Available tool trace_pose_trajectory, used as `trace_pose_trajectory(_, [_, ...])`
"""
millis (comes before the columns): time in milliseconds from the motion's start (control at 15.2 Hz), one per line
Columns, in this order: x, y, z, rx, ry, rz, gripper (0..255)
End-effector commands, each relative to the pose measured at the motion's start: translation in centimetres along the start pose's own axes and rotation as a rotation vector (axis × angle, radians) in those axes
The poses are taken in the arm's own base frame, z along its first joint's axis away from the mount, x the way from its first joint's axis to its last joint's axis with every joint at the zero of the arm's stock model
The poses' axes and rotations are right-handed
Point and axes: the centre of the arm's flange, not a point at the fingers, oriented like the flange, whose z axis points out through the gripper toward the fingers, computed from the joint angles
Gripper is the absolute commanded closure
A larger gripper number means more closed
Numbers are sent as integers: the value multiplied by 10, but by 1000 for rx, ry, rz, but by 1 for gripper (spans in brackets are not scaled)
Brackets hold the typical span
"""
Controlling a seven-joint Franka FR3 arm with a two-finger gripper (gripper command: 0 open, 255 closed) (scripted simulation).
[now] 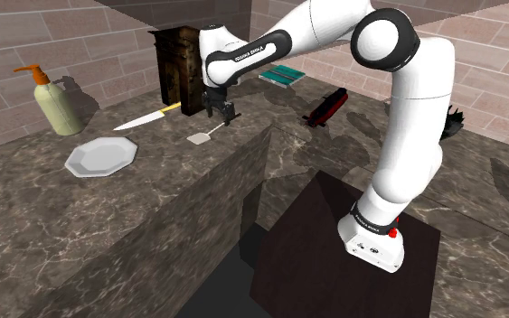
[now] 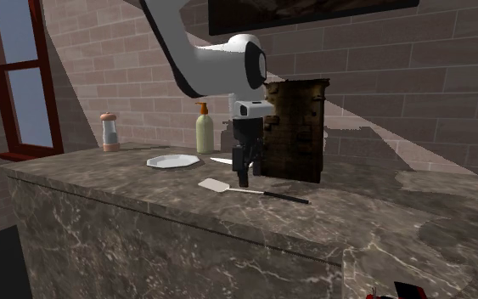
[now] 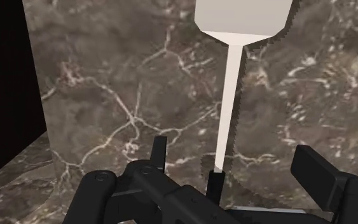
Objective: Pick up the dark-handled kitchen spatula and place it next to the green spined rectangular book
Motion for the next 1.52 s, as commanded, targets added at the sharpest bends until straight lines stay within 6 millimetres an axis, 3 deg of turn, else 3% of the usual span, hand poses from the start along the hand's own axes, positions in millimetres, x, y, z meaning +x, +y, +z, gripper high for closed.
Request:
trace_pose_trajectory(0, [0, -1, 10, 0, 0, 1, 0])
trace_pose_trajectory(132, [0, -1, 19, 0, 0, 1, 0])
trace_pose_trajectory(660, [0, -1, 19, 0, 0, 1, 0])
trace_pose_trajectory(726, [0, -1, 19, 0, 0, 1, 255])
trace_pose_trajectory(1320, [0, -1, 19, 0, 0, 1, 255])
trace_pose_trajectory(1452, [0, -1, 8, 0, 0, 1, 255])
